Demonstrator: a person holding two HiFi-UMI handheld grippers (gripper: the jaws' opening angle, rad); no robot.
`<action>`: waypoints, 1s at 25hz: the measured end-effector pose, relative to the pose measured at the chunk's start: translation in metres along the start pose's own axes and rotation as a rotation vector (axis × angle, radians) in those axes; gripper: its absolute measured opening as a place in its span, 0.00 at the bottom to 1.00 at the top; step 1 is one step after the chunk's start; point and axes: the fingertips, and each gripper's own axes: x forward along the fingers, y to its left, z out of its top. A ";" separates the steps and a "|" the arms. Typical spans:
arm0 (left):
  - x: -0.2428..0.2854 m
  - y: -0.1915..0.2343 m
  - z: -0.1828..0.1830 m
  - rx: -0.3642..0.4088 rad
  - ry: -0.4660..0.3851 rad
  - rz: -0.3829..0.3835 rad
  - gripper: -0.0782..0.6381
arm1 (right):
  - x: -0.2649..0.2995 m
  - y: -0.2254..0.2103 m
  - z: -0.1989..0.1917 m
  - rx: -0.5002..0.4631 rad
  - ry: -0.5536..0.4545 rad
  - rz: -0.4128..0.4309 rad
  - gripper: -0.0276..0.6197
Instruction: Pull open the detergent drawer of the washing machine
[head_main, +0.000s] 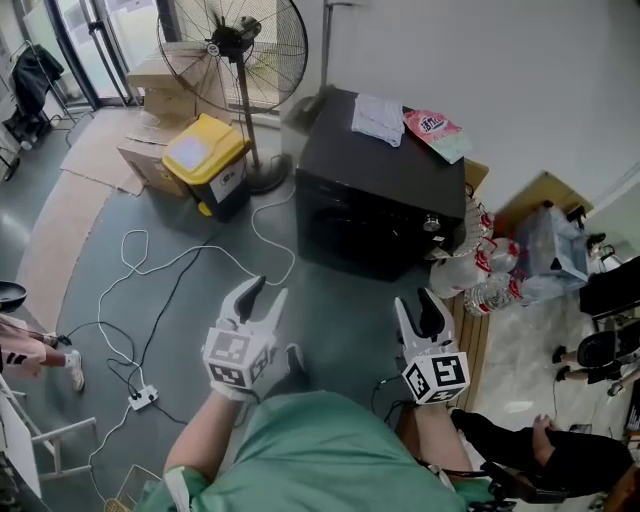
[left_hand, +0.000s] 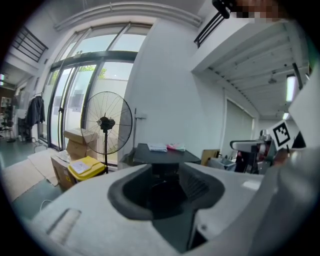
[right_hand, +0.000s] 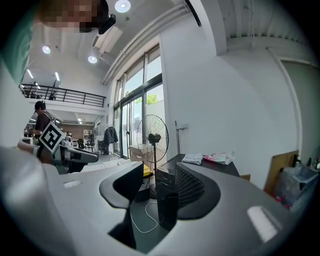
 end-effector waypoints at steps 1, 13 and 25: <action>0.009 0.009 0.003 -0.004 -0.001 -0.008 0.35 | 0.011 -0.002 0.002 -0.001 0.003 -0.006 0.32; 0.093 0.111 0.000 -0.099 0.022 -0.080 0.35 | 0.116 -0.016 0.009 -0.017 0.074 -0.073 0.32; 0.157 0.152 -0.020 -0.290 0.064 -0.134 0.35 | 0.181 -0.040 0.002 0.013 0.110 -0.034 0.32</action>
